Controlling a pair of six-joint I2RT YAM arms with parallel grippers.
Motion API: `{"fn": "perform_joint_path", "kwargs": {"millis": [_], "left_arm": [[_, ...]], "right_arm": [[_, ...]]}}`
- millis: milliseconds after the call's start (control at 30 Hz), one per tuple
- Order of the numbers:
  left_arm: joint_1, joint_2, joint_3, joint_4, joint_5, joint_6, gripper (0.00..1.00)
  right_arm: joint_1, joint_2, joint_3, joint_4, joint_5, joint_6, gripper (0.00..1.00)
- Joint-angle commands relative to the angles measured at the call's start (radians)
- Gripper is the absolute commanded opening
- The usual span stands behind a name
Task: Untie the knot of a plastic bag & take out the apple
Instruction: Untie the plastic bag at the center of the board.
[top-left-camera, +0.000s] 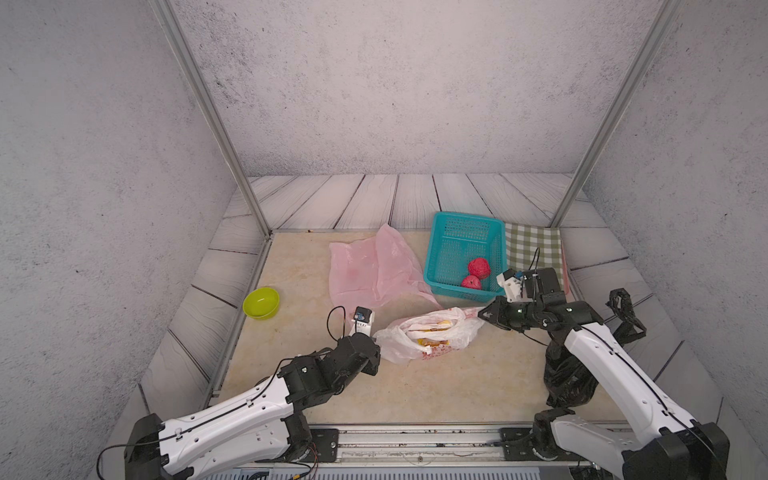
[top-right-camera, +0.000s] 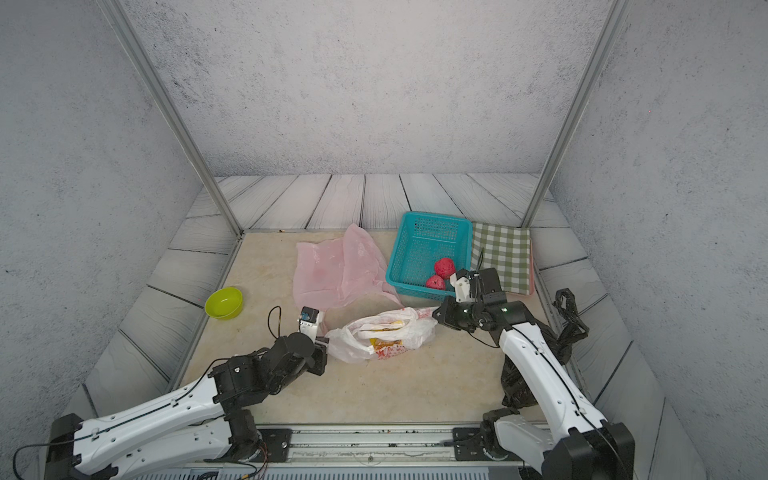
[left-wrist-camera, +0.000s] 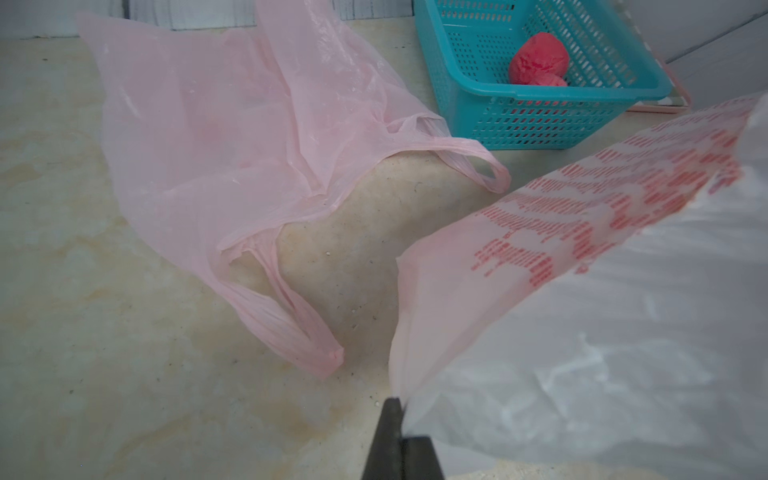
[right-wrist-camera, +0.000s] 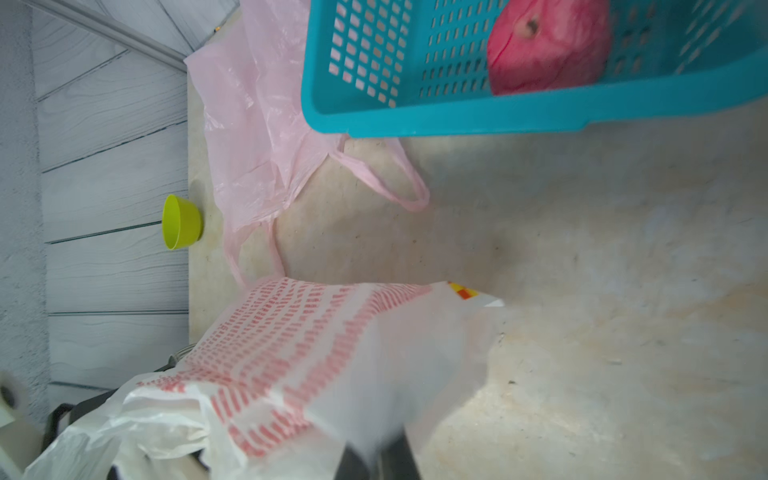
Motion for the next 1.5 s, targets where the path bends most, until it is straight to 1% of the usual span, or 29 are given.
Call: {"fn": "perform_joint_path", "kwargs": {"millis": [0,33,67,100,133,267,367,467,567,633,700,733,833,900,967,1033,1100,1133,1167,1300,1467], "left_arm": [[0.014,-0.023,-0.031,-0.018,0.034,0.067,0.34],[0.015,-0.02,-0.019,-0.002,0.053,0.09,0.45],[0.015,-0.015,-0.002,0.007,0.058,0.106,0.51],[0.015,-0.01,0.021,0.013,0.062,0.128,0.55],[0.014,-0.003,0.049,0.015,0.064,0.152,0.57],[0.014,0.011,0.176,0.018,0.065,0.238,0.63],[0.015,0.036,0.29,0.014,0.021,0.311,0.75],[0.017,0.109,0.406,-0.014,0.003,0.398,0.79],[0.03,0.208,0.483,-0.029,-0.013,0.477,0.83],[0.069,0.288,0.535,-0.056,-0.003,0.491,0.85],[0.158,0.385,0.613,-0.115,0.056,0.466,0.85],[0.203,0.422,0.643,-0.137,0.096,0.451,0.85],[0.372,0.564,0.755,-0.22,0.272,0.405,0.84],[0.427,0.652,0.829,-0.267,0.339,0.399,0.83],[0.445,0.734,0.884,-0.303,0.381,0.408,0.82],[0.444,0.807,0.918,-0.335,0.434,0.411,0.79],[0.438,0.854,0.956,-0.394,0.535,0.407,0.75],[0.423,0.862,0.957,-0.406,0.574,0.398,0.71],[0.4,0.856,0.941,-0.403,0.586,0.393,0.71],[0.243,0.769,0.822,-0.36,0.554,0.367,0.71],[0.087,0.613,0.627,-0.288,0.514,0.239,0.71]], "right_arm": [[-0.034,0.006,0.013,0.073,-0.064,-0.018,0.45],[-0.034,0.013,0.029,0.065,-0.092,-0.03,0.51],[-0.034,0.016,0.044,0.05,-0.098,-0.043,0.55],[-0.034,0.012,0.061,0.025,-0.091,-0.059,0.58],[-0.034,0.001,0.073,0.006,-0.075,-0.066,0.6],[-0.033,-0.061,0.073,-0.009,-0.047,-0.057,0.6],[-0.033,-0.08,0.045,0.009,-0.055,-0.038,0.6],[-0.034,-0.068,0.025,0.021,-0.081,-0.026,0.6],[-0.034,-0.084,0.024,-0.007,-0.089,-0.034,0.6],[-0.033,-0.119,0.023,-0.031,-0.078,-0.04,0.6],[-0.034,-0.156,0.018,-0.055,-0.067,-0.045,0.6],[-0.033,-0.172,0.014,-0.063,-0.064,-0.046,0.6],[-0.033,-0.204,0.004,-0.087,-0.076,-0.05,0.6],[-0.034,-0.215,0.0,-0.093,-0.083,-0.052,0.61],[-0.033,-0.223,-0.002,-0.099,-0.089,-0.055,0.61],[-0.033,-0.231,-0.005,-0.098,-0.098,-0.053,0.6],[-0.034,-0.238,-0.011,-0.096,-0.106,-0.054,0.61],[-0.034,-0.244,-0.014,-0.099,-0.106,-0.055,0.61],[-0.033,-0.248,-0.018,-0.099,-0.105,-0.055,0.61],[-0.033,-0.261,-0.033,-0.107,-0.113,-0.057,0.61],[-0.033,-0.292,-0.054,-0.111,-0.118,-0.05,0.61]]}}
